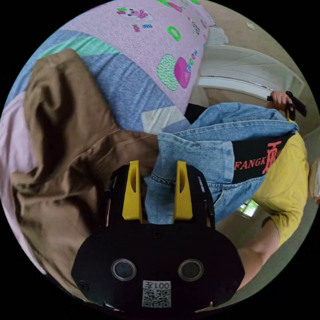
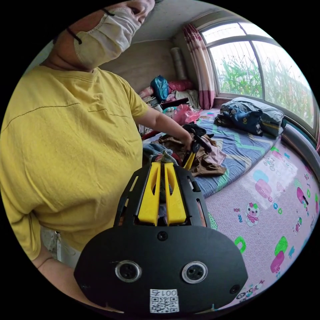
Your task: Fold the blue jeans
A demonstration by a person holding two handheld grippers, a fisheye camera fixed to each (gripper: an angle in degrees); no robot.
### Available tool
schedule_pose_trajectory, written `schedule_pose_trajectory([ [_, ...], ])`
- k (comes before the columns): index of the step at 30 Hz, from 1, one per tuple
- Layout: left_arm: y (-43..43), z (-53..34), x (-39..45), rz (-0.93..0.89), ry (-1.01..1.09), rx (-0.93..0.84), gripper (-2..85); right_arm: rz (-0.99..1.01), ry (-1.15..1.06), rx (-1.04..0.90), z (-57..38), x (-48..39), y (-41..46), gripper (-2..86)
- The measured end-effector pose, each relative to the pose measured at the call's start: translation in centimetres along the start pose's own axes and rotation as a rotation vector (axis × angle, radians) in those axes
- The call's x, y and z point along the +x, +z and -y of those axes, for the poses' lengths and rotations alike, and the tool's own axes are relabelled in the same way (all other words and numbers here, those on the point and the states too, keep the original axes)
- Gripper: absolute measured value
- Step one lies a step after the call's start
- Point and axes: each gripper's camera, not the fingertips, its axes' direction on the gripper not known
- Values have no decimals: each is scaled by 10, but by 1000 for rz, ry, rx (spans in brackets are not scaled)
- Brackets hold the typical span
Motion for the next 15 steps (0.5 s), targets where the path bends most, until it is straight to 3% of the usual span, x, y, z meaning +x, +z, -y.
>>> schedule_pose_trajectory([
  [3,40,-2,13,-191,93,-62,59,-37,-1,-12,5,-17,-11,8],
  [7,73,-32,57,-182,217,-26,-11,-58,0,4,6,-32,-27,8],
  [9,63,-63,79,-127,214,88,-14,-74,8,54,9,-36,-43,8],
  [12,13,-145,138,64,197,417,-16,-128,24,113,21,-34,-71,8],
  [15,-38,-252,235,359,170,742,-16,-226,5,114,47,-32,-102,8],
])
